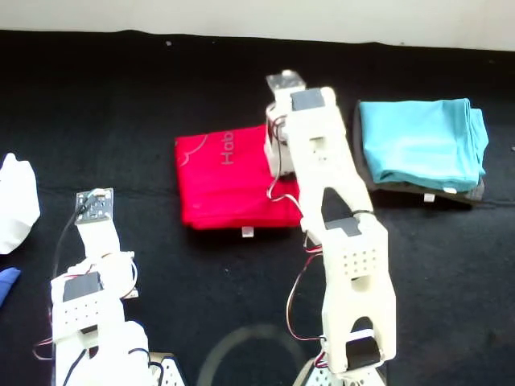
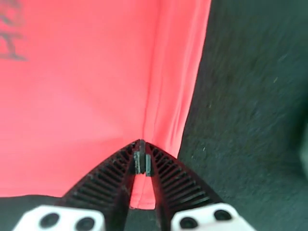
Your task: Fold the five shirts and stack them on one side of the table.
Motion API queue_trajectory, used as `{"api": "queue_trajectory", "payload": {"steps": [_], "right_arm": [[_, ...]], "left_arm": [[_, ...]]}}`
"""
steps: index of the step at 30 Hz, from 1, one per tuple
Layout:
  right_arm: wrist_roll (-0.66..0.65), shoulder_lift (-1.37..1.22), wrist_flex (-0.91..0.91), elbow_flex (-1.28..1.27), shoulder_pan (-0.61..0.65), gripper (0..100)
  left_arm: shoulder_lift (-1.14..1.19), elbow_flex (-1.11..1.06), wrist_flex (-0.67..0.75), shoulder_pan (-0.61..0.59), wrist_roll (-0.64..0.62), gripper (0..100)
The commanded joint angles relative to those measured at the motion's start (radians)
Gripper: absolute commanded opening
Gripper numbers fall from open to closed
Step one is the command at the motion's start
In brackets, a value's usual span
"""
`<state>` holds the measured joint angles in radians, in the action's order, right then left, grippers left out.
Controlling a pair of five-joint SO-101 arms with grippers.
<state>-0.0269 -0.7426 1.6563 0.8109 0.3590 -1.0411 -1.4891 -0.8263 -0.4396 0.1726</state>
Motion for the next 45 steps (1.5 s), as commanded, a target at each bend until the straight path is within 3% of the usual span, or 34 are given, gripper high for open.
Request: {"api": "queue_trajectory", "payload": {"steps": [1, 4, 9, 15, 19, 32, 36, 40, 45], "right_arm": [[-0.002, 0.108, 0.004, 0.171, 0.004, 0.9], [0.003, 0.117, -0.001, 0.271, 0.001, 5.5], [0.069, 0.042, 0.005, 0.239, 0.018, 26.6], [0.196, -0.079, -0.004, 0.236, 0.076, 30.3], [0.252, -0.137, 0.002, 0.236, 0.073, 41.1], [0.252, -0.341, -0.142, 0.236, 0.116, 41.3], [0.252, -0.392, -0.137, 0.248, 0.116, 32.4], [0.186, -0.4, -0.116, 0.291, 0.114, 0.6], [0.118, -0.39, -0.094, 0.292, 0.102, 0.5]], "left_arm": [[-0.015, 0.004, 0.012, -0.012, 0.005, 1], [-0.015, 0.004, 0.012, -0.012, 0.005, 1], [-0.015, 0.004, 0.012, -0.012, 0.005, 1], [-0.015, 0.004, 0.012, -0.012, 0.005, 1], [-0.015, 0.004, 0.012, -0.012, 0.005, 1], [-0.015, 0.004, 0.012, -0.012, 0.005, 1], [-0.016, -0.004, 0.012, -0.012, 0.005, 1], [-0.016, -0.004, 0.012, -0.012, 0.005, 1], [-0.016, -0.004, 0.012, -0.012, 0.005, 1]]}}
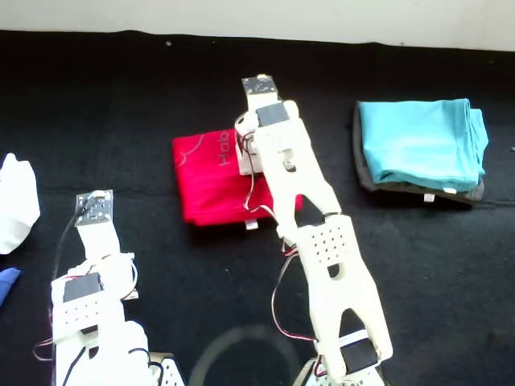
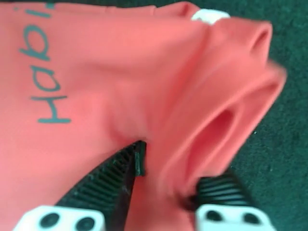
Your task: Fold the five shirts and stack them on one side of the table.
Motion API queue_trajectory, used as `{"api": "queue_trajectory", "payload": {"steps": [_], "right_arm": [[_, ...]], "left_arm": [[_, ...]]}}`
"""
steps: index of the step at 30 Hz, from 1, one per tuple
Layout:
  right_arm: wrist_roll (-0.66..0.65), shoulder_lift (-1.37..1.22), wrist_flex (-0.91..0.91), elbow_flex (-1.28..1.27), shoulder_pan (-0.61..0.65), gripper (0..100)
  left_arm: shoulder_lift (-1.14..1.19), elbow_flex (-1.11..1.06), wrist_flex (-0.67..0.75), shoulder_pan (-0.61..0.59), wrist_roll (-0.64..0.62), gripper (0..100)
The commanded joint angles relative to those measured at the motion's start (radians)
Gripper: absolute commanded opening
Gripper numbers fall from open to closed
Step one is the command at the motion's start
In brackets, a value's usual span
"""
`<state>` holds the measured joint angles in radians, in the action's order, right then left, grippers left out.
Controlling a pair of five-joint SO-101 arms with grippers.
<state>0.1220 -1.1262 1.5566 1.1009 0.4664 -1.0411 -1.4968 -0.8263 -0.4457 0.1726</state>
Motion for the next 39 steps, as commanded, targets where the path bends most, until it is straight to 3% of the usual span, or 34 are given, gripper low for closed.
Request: {"api": "queue_trajectory", "payload": {"steps": [1, 7, 12, 24, 30, 39], "right_arm": [[-0.031, -0.007, 0.007, 0.002, -0.015, 0.7], [-0.034, 0.03, 0.136, 0.136, -0.102, 0.6], [-0.164, 0.119, 0.209, 0.326, -0.17, 0.6], [-0.336, 0.578, 0.203, 0.114, -0.351, 0.6], [-0.47, 0.674, 0.203, 0.11, -0.44, 0.6], [-0.543, 0.717, 0.153, 0.099, -0.607, 0.6]], "left_arm": [[-0.016, 0.004, 0.012, -0.005, 0.005, 1], [-0.016, 0.004, 0.012, -0.005, 0.005, 1], [-0.016, 0.002, 0.012, -0.005, 0.005, 1], [-0.016, 0.002, 0.012, -0.005, 0.005, 1], [-0.016, 0.001, 0.012, -0.004, 0.005, 1], [-0.016, -0.001, 0.012, -0.004, 0.005, 1]]}}
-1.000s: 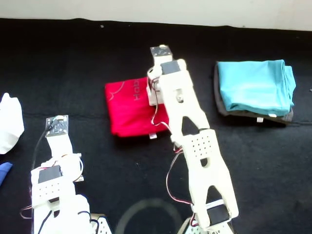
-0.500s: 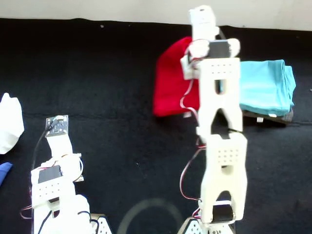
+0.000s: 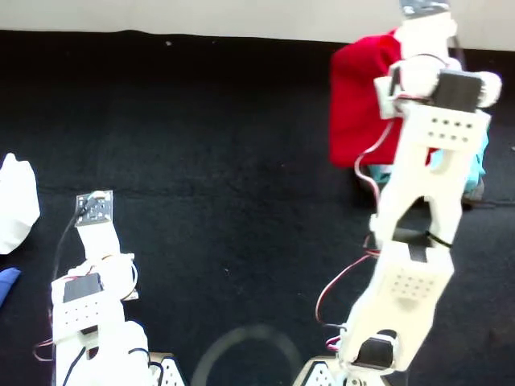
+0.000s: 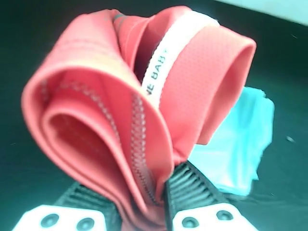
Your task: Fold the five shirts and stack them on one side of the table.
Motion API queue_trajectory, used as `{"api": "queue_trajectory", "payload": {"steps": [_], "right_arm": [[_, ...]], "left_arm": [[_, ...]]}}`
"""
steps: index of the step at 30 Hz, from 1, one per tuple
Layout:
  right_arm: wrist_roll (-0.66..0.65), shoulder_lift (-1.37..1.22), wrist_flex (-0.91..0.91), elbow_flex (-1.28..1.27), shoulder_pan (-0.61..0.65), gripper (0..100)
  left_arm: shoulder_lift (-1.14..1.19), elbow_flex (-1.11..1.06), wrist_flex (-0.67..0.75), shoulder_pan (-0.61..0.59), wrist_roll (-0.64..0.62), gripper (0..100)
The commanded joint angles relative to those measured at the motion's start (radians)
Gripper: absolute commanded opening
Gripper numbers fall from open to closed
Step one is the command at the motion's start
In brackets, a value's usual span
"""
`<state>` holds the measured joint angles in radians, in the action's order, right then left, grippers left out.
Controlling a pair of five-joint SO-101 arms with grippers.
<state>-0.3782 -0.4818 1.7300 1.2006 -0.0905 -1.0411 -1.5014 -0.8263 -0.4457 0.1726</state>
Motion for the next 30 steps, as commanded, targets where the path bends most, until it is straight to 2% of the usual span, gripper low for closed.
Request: {"api": "queue_trajectory", "payload": {"steps": [1, 8, 14, 20, 26, 28, 30], "right_arm": [[-0.057, 0.068, -0.021, -0.001, -0.068, 0.6], [-0.175, -0.133, -0.101, -0.001, -0.174, 0.6], [-0.245, -0.337, -0.245, 0.008, -0.219, 0.6], [-0.262, -0.417, -0.406, 0.008, -0.229, 0.6], [-0.264, -0.427, -0.484, 0.001, -0.228, 0.7], [-0.264, -0.43, -0.489, -0.001, -0.231, 3.9], [-0.262, -0.443, -0.486, 0.004, -0.237, 12.5]], "left_arm": [[-0.016, 0.004, 0.012, -0.004, 0.005, 1], [-0.016, 0.002, 0.012, -0.004, 0.005, 1], [-0.016, 0.002, 0.012, -0.004, 0.005, 1], [-0.016, 0.002, 0.012, -0.004, 0.003, 1], [-0.016, 0.002, 0.012, -0.004, 0.003, 1], [-0.016, 0.002, 0.012, -0.004, 0.003, 1], [-0.016, 0.002, 0.012, -0.004, 0.003, 1]]}}
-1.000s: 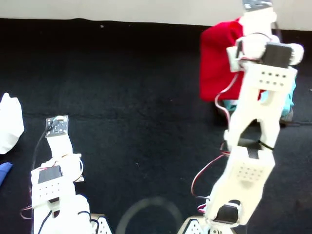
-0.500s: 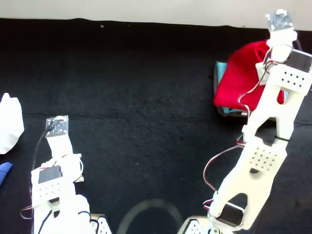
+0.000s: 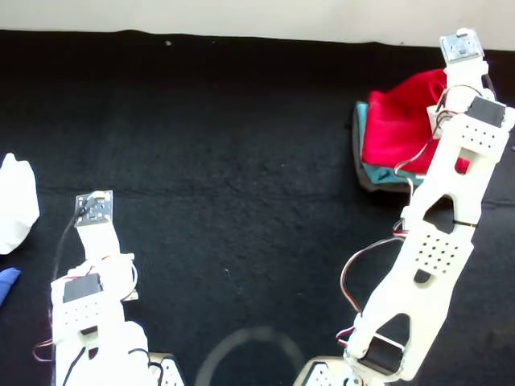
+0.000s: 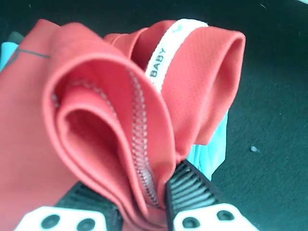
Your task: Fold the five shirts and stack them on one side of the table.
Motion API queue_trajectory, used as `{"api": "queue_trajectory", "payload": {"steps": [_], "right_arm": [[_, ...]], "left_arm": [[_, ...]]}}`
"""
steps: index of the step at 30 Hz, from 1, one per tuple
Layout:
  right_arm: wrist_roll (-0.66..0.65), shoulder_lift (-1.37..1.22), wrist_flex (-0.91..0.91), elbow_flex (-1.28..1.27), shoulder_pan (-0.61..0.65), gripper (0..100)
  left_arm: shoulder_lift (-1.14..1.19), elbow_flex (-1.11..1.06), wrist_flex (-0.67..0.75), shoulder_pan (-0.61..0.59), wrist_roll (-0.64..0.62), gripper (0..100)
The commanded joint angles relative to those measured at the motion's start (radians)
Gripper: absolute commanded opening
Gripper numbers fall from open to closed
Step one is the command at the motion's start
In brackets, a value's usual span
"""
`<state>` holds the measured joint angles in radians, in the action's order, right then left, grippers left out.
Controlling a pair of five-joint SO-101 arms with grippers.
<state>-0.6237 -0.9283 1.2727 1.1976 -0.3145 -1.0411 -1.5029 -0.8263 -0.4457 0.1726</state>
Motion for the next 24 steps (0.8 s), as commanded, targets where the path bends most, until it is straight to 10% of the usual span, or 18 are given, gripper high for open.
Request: {"api": "queue_trajectory", "payload": {"steps": [1, 16, 24], "right_arm": [[-0.017, 0.001, -0.03, 0.012, -0.015, 16.6], [0.16, 0.087, -0.076, 0.013, -0.041, 21.3], [0.176, 0.174, 0.048, 0.007, -0.004, 1.5]], "left_arm": [[-0.016, 0.004, 0.012, -0.004, 0.003, 1], [-0.016, 0.004, 0.012, -0.004, 0.003, 1], [-0.016, 0.004, 0.012, -0.004, 0.003, 1]]}}
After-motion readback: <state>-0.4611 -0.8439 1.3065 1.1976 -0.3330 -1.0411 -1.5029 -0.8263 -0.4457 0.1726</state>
